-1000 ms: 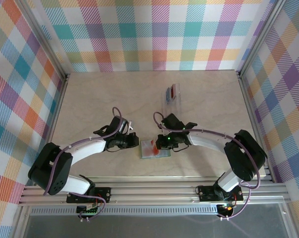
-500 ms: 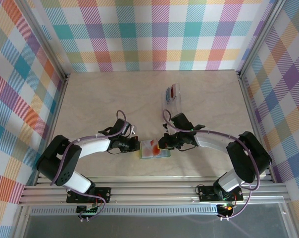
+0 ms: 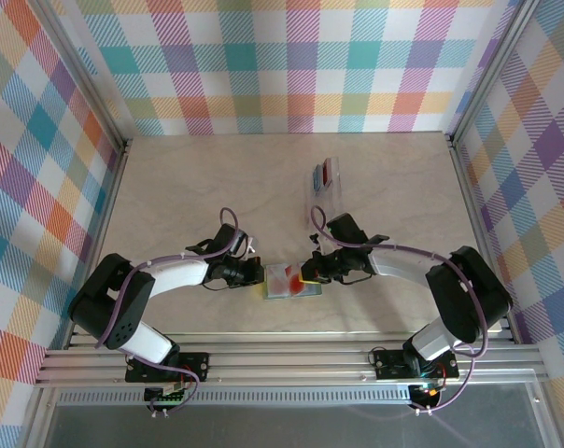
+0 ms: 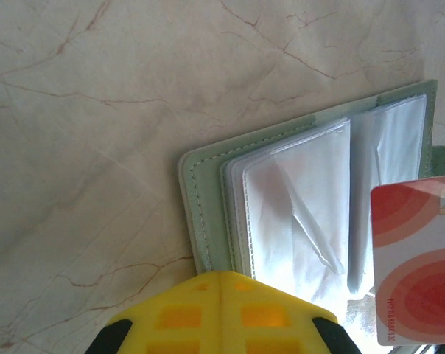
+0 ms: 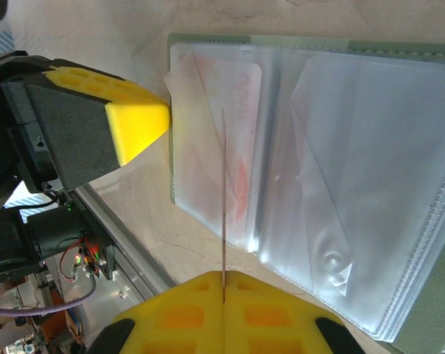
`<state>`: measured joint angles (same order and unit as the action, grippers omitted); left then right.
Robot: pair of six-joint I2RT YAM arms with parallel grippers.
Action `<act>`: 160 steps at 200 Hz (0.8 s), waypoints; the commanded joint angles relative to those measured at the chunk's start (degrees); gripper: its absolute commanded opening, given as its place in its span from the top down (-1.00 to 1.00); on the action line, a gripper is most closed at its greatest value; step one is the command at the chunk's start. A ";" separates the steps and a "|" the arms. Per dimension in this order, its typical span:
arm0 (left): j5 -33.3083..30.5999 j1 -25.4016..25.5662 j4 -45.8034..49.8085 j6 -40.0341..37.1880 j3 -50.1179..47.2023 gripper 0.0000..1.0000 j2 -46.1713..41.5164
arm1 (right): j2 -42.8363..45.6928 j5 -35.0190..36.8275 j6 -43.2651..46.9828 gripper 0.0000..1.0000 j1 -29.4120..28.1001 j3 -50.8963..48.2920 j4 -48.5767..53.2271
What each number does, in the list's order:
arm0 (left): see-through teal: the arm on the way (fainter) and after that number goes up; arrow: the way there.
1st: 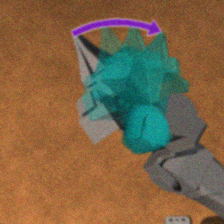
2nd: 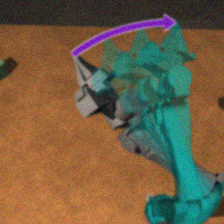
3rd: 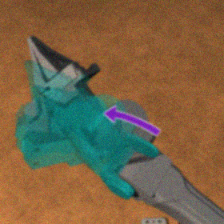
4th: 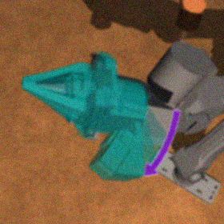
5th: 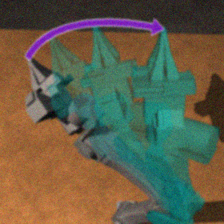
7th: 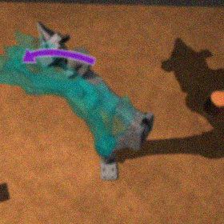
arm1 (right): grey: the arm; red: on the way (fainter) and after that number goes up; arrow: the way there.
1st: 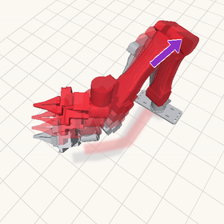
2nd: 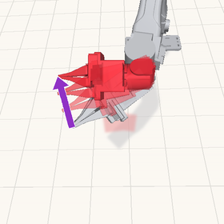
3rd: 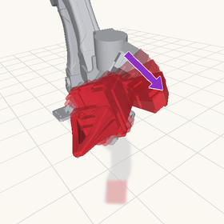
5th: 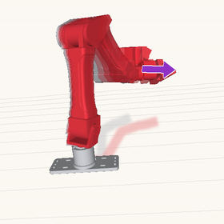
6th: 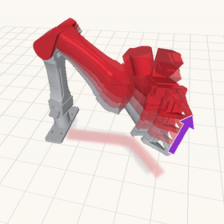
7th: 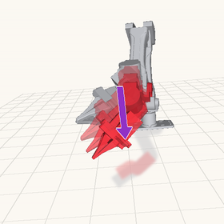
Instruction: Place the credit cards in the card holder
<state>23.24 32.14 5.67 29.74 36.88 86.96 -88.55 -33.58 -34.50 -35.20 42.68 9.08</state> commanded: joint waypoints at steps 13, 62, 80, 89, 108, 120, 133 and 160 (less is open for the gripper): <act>-0.40 0.38 -0.31 -0.32 -1.19 1.00 0.44 | -1.70 -1.68 0.49 1.00 0.53 -1.58 -0.17; -0.37 0.45 -0.42 -0.34 -1.20 1.00 0.32 | -1.95 -1.47 0.59 1.00 0.75 -2.02 -0.21; -0.39 0.41 -0.64 -0.29 -1.22 1.00 0.41 | -2.17 -1.39 0.58 1.00 0.84 -2.23 -0.22; -0.39 0.41 -0.59 -0.21 -1.21 1.00 0.49 | -2.30 -1.35 0.54 1.00 0.86 -2.28 -0.45; -0.26 0.46 -0.74 -0.21 -1.31 1.00 0.58 | -2.84 -1.84 0.51 1.00 0.93 -2.36 -1.19; -0.22 0.46 -0.84 -0.13 -1.27 1.00 0.73 | -3.59 -2.47 0.26 1.00 0.95 -2.29 -2.03; -0.12 0.47 -1.01 -0.11 -1.29 1.00 0.84 | -4.22 -3.17 0.05 1.00 0.92 -2.21 -2.91; -0.13 0.55 -1.27 0.15 -1.55 1.00 1.11 | -4.90 -4.16 -0.28 1.00 0.97 -2.17 -4.27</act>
<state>23.24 32.18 5.56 29.74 36.69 87.29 -92.12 -35.77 -34.57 -34.46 41.12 6.74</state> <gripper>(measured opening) 0.050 0.052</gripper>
